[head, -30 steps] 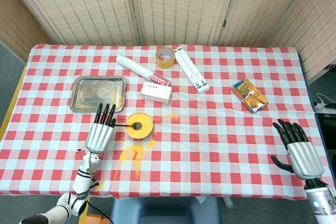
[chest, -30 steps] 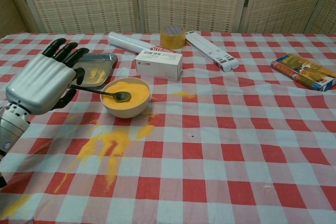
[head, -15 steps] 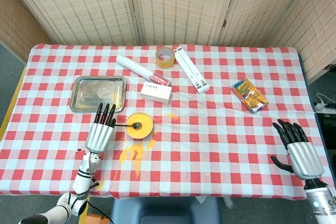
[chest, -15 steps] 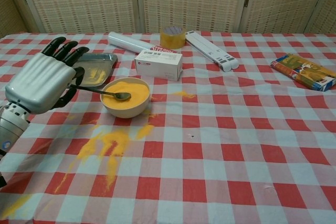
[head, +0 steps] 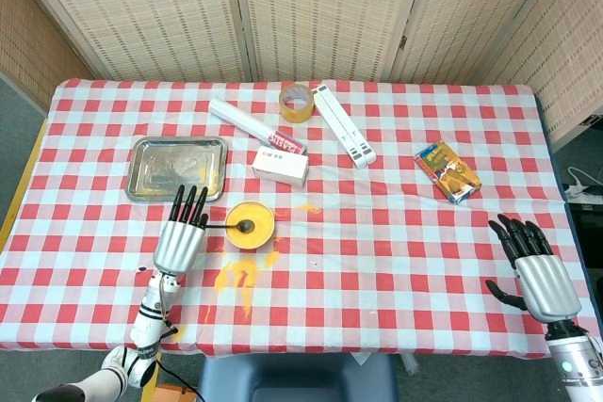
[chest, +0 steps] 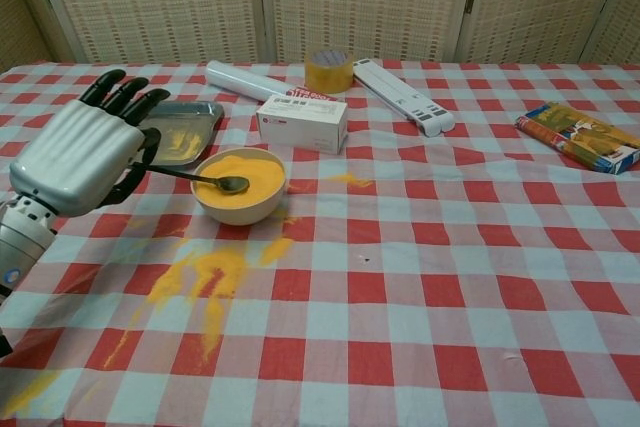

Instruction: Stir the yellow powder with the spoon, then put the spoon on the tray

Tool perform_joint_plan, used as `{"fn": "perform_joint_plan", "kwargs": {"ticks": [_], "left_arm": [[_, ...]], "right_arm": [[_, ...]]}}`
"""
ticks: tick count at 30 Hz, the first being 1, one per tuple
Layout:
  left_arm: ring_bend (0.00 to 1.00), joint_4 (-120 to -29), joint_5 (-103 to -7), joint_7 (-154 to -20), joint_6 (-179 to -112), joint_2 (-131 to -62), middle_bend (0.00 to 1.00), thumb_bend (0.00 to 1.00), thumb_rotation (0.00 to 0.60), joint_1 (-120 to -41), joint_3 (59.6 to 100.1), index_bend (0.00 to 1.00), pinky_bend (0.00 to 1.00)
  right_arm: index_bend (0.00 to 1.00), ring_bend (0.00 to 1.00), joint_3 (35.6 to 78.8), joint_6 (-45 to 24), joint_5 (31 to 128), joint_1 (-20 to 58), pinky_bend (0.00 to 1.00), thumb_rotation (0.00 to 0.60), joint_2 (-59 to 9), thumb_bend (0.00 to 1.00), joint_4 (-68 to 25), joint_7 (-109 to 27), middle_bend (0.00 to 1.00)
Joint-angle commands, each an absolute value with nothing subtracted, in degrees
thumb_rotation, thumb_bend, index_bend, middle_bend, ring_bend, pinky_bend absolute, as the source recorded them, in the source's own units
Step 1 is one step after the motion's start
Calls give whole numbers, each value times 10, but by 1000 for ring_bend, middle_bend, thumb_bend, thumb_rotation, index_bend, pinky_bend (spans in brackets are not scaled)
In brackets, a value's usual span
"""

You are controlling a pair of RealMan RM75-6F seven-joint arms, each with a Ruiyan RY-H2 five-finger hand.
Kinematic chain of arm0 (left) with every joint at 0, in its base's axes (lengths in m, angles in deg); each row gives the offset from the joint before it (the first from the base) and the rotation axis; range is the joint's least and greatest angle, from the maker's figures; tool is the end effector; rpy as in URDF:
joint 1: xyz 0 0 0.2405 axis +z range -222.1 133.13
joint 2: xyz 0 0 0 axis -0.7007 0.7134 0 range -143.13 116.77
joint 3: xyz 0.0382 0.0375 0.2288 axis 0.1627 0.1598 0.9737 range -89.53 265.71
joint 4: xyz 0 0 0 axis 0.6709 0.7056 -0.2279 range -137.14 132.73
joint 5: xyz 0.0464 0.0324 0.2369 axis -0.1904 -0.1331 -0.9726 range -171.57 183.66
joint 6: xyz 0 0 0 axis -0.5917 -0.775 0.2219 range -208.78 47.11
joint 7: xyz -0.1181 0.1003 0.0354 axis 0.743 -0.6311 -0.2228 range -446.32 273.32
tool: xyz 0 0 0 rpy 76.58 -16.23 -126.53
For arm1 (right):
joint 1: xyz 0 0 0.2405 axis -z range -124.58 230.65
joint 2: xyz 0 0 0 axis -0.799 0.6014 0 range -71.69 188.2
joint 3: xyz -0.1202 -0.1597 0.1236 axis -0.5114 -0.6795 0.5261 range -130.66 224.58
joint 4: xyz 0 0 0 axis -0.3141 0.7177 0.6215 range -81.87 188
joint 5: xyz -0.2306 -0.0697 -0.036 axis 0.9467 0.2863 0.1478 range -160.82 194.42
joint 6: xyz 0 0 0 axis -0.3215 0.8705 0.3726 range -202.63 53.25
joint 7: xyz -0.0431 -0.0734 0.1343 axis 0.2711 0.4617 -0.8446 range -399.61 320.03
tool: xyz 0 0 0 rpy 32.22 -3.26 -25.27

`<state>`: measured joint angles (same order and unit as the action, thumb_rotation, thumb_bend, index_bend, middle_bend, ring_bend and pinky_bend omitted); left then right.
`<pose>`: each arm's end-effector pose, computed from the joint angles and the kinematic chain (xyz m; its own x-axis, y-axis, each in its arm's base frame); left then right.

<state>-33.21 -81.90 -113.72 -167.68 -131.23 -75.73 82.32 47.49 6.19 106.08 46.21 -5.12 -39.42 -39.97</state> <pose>-0.2107 0.3271 -0.0689 0.7520 -0.3881 0.5328 0.5046 -0.1811 -0.8441 -0.2999 -0.1965 0.1026 0.4147 -0.1007 0.9044 -0.9088 -0.0960 0.4060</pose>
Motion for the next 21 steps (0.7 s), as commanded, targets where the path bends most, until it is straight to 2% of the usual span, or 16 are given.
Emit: {"fn": "perform_joint_plan", "kwargs": {"ticks": [1, 8, 21], "left_arm": [[0, -335, -819, -1139, -1676, -1311, 80, 458, 600, -757, 824, 525, 0], [0, -340, -820, -1139, -1673, -1308, 75, 456, 600, -754, 826, 443, 0], [0, -350, -823, -1132, -1685, -1305, 74, 457, 600, -745, 828, 467, 0]], "right_arm": [[0, 0, 475, 63, 1061, 463, 0, 600, -51, 175, -394, -400, 0], [0, 0, 475, 64, 1061, 463, 0, 600, -50, 175, -394, -401, 0], [0, 0, 475, 62, 1061, 463, 0, 600, -50, 175, -394, -401, 0]]}}
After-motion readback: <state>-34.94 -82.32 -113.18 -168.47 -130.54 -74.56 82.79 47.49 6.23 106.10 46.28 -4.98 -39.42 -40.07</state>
